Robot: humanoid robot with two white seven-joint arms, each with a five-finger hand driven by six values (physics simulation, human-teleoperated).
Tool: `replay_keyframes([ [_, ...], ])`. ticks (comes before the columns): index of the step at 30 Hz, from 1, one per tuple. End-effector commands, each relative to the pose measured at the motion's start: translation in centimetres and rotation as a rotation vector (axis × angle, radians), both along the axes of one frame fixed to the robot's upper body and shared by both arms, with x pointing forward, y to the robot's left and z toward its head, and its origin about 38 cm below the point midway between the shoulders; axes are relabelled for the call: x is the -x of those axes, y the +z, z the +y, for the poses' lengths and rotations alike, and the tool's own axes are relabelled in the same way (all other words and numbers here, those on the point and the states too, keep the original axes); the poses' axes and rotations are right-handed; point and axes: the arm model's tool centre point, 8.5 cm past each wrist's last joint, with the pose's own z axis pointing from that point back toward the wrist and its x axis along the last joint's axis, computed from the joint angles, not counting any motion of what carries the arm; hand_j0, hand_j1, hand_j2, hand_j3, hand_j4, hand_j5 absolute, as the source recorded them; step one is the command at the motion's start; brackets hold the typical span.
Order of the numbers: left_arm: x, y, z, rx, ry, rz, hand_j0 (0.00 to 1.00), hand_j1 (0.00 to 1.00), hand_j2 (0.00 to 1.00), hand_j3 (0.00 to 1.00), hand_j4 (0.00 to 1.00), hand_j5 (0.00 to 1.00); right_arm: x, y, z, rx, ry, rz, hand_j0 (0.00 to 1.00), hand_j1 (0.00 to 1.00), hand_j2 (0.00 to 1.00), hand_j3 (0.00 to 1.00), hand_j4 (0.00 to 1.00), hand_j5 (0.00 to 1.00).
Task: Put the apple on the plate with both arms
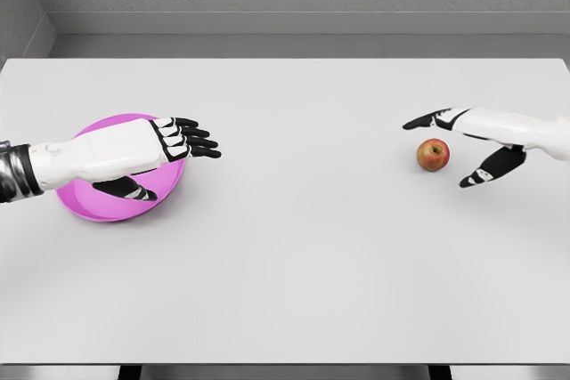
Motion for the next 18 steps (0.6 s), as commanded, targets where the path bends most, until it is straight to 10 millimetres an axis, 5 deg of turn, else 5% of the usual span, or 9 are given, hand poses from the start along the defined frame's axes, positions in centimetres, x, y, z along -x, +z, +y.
replay_keyframes([
  [1, 0.0, 0.1, 0.0, 0.005, 0.002, 0.002, 1.00, 1.00, 1.00, 1.00, 1.00, 1.00, -0.4, -0.9, 0.1, -0.007, -0.014, 0.014, 1.00, 1.00, 1.00, 1.00, 1.00, 1.00],
  [14, 0.0, -0.1, -0.2, 0.005, -0.002, 0.003, 1.00, 1.00, 1.00, 1.00, 1.00, 1.00, -2.4, -3.3, 1.5, 0.022, -0.058, 0.046, 1.00, 1.00, 1.00, 1.00, 1.00, 1.00],
  [18, 0.0, -0.2, -0.2, 0.005, -0.003, 0.003, 1.00, 1.00, 1.00, 1.00, 1.00, 1.00, -2.7, -3.9, 0.5, 0.053, -0.086, 0.055, 1.00, 1.00, 1.00, 1.00, 1.00, 1.00],
])
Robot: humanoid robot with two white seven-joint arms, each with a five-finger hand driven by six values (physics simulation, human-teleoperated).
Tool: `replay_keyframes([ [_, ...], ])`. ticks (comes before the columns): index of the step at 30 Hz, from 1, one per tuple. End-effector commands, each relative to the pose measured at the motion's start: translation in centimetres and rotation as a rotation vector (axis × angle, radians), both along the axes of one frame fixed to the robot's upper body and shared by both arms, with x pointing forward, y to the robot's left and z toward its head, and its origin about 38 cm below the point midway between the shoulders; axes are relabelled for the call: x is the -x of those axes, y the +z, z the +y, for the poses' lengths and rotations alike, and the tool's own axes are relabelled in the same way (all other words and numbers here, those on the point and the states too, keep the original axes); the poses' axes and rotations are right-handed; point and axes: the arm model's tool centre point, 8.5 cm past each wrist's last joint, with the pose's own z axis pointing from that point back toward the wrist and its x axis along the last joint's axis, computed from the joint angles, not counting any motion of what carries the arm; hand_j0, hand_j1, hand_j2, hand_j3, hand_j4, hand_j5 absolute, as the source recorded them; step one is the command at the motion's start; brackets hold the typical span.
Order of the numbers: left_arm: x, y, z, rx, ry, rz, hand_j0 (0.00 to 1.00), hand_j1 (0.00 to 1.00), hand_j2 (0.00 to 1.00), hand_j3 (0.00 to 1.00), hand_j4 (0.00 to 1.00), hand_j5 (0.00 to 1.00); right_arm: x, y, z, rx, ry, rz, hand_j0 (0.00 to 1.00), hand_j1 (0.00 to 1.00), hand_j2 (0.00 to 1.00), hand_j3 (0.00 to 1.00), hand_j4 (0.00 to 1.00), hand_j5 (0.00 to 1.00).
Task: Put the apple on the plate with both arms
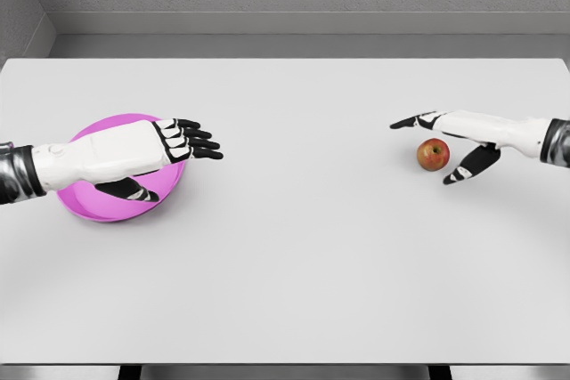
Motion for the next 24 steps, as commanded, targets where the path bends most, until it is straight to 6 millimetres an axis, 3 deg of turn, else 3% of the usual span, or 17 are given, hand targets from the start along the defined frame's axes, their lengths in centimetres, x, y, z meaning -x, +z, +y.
replay_keyframes([
  [1, 0.0, 0.1, 0.0, 0.006, 0.001, 0.001, 1.00, 1.00, 1.00, 1.00, 1.00, 1.00, -0.2, -0.6, -0.5, 0.013, -0.022, 0.013, 1.00, 1.00, 1.00, 1.00, 1.00, 1.00],
  [4, 0.0, 0.1, 0.0, 0.005, 0.002, 0.002, 1.00, 1.00, 1.00, 1.00, 1.00, 1.00, -0.7, -1.4, 0.0, 0.024, -0.025, 0.018, 1.00, 1.00, 1.00, 1.00, 1.00, 1.00],
  [14, 0.0, 0.1, 0.0, 0.001, 0.000, 0.003, 1.00, 1.00, 1.00, 1.00, 1.00, 1.00, -1.1, -2.1, -1.6, 0.069, -0.068, 0.033, 1.00, 1.00, 1.00, 1.00, 1.00, 1.00],
  [20, 0.0, -0.2, -0.4, -0.002, -0.009, 0.011, 1.00, 1.00, 1.00, 1.00, 1.00, 1.00, -1.4, -2.0, -1.3, 0.060, -0.069, 0.030, 1.00, 1.00, 1.00, 1.00, 1.00, 1.00],
  [24, 0.0, -0.2, -0.4, -0.002, -0.009, 0.011, 1.00, 1.00, 1.00, 1.00, 1.00, 1.00, -1.7, -2.3, -1.3, 0.057, -0.080, 0.037, 0.94, 0.94, 0.94, 0.94, 0.94, 0.94],
])
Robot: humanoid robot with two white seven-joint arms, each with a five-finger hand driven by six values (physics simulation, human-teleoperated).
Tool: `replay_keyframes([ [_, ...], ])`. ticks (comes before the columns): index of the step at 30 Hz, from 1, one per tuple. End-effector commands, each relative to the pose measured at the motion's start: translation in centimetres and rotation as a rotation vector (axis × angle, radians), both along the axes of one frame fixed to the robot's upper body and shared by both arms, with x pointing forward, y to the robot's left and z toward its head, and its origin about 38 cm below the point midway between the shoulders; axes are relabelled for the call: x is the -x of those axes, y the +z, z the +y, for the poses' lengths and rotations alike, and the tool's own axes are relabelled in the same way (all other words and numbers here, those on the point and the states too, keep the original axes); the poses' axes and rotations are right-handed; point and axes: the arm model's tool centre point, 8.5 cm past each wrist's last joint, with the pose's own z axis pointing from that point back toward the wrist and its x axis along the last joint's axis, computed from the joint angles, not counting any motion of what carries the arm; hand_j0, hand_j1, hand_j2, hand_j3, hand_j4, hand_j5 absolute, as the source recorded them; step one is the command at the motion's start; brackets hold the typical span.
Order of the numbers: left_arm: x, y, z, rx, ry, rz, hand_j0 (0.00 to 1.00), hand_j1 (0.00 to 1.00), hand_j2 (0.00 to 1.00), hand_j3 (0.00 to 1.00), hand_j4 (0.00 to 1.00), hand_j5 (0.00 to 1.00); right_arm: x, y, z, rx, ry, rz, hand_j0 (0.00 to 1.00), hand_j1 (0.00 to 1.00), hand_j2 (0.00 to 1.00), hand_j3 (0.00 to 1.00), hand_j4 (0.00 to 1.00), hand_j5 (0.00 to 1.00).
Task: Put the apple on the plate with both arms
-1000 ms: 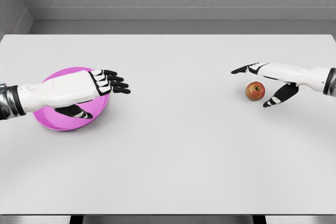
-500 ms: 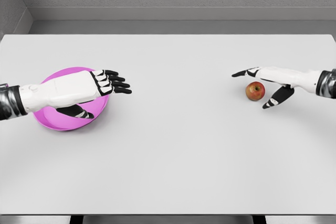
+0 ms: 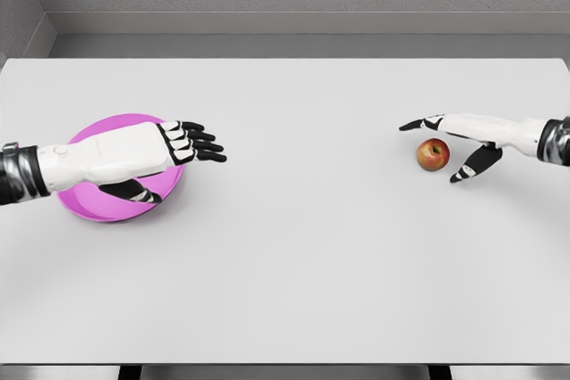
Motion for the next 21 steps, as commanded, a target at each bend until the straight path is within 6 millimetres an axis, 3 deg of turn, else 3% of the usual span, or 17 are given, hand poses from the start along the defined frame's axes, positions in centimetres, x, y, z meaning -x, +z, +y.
replay_keyframes([
  [1, 0.00, 0.01, -0.02, 0.005, 0.001, 0.004, 1.00, 1.00, 1.00, 1.00, 1.00, 1.00, -0.22, -0.32, -0.08, -0.009, -0.015, 0.008, 0.94, 0.94, 0.94, 0.94, 0.94, 0.94],
  [7, -0.05, 0.11, -0.01, 0.005, 0.001, 0.001, 1.00, 1.00, 1.00, 1.00, 1.00, 1.00, -0.30, -0.53, -0.24, 0.008, -0.018, 0.011, 0.94, 0.94, 0.94, 0.94, 0.94, 0.94],
  [9, -0.02, 0.06, -0.01, 0.005, 0.002, 0.003, 1.00, 1.00, 1.00, 1.00, 1.00, 1.00, -0.35, -0.72, -0.49, 0.030, -0.022, 0.011, 0.87, 0.87, 0.87, 0.87, 0.87, 0.87],
  [10, -0.02, 0.06, -0.01, 0.005, 0.002, 0.003, 1.00, 1.00, 1.00, 1.00, 1.00, 1.00, -0.42, -0.60, -0.63, 0.030, -0.025, 0.010, 0.77, 0.77, 0.77, 0.77, 0.77, 0.77],
  [12, -0.02, 0.06, -0.01, 0.005, 0.002, 0.003, 1.00, 1.00, 1.00, 1.00, 1.00, 1.00, -0.42, -0.61, -0.64, 0.032, -0.025, 0.010, 0.74, 0.74, 0.74, 0.74, 0.74, 0.74],
  [13, -0.02, 0.06, -0.01, 0.005, 0.002, 0.003, 1.00, 1.00, 1.00, 1.00, 1.00, 1.00, -0.42, -0.58, -0.63, 0.027, -0.026, 0.010, 0.62, 0.62, 0.62, 0.62, 0.62, 0.62],
  [21, -0.05, 0.10, -0.07, 0.007, 0.001, 0.001, 1.00, 1.00, 1.00, 1.00, 1.00, 1.00, -0.43, -0.40, -0.50, 0.021, -0.015, 0.003, 0.55, 0.55, 0.55, 0.55, 0.55, 0.55],
])
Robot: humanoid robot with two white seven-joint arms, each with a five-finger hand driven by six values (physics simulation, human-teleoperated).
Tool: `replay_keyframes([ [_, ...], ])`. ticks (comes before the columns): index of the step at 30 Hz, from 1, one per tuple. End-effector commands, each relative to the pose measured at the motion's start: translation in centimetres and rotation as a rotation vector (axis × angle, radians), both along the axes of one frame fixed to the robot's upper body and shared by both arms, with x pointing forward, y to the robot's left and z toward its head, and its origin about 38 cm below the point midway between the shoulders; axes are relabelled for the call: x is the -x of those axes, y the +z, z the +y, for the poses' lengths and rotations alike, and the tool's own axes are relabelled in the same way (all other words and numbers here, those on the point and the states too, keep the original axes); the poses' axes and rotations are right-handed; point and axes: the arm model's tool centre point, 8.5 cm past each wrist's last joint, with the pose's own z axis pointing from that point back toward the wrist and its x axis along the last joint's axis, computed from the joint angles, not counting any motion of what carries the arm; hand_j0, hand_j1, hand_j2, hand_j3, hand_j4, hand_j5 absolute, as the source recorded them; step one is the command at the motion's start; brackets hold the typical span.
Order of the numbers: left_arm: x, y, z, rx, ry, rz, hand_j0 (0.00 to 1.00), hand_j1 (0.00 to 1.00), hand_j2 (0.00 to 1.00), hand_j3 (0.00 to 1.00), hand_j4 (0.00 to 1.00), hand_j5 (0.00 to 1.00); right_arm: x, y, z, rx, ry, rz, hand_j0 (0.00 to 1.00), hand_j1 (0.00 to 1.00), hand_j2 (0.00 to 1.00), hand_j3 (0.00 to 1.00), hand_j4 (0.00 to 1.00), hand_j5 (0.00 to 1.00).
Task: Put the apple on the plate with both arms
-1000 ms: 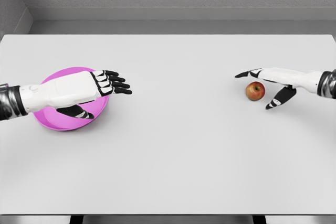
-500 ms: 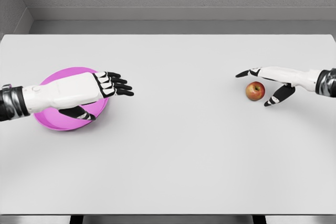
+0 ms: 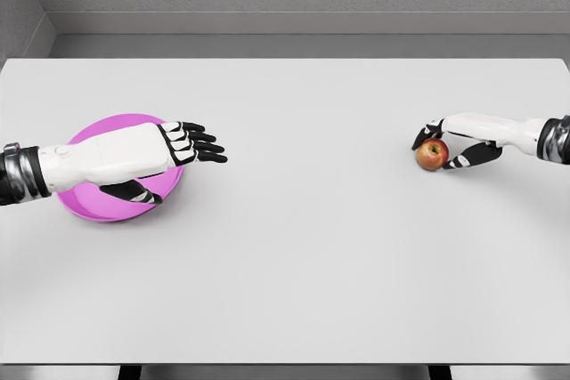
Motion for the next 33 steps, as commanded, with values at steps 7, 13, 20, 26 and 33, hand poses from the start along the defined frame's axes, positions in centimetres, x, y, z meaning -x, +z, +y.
replay_keyframes([
  [7, 0.0, 0.1, 0.0, 0.005, 0.003, 0.001, 1.00, 1.00, 1.00, 1.00, 1.00, 1.00, 0.6, 0.1, 0.9, -0.098, 0.036, 0.014, 0.55, 0.55, 0.55, 0.55, 0.55, 0.55],
  [13, 0.0, 0.1, 0.0, 0.005, 0.003, 0.001, 1.00, 1.00, 1.00, 1.00, 1.00, 1.00, 5.8, 3.3, 11.8, -0.246, 0.419, 0.025, 0.55, 0.55, 0.55, 0.55, 0.55, 0.55],
  [20, 0.0, 0.1, 0.0, 0.005, 0.003, 0.002, 1.00, 1.00, 1.00, 1.00, 1.00, 1.00, 3.4, 5.5, 12.7, -0.303, 0.382, -0.043, 0.57, 0.57, 0.57, 0.57, 0.57, 0.57],
  [26, 0.0, 0.1, 0.0, 0.005, 0.003, 0.001, 1.00, 1.00, 1.00, 1.00, 1.00, 1.00, 0.2, 9.3, -2.2, -0.337, -0.029, -0.178, 1.00, 1.00, 1.00, 1.00, 1.00, 1.00],
  [33, 0.0, -1.2, -2.8, -0.031, -0.067, 0.052, 1.00, 1.00, 1.00, 1.00, 1.00, 1.00, 1.8, 6.1, -12.7, -0.456, -0.420, -0.257, 1.00, 1.00, 1.00, 1.00, 1.00, 1.00],
])
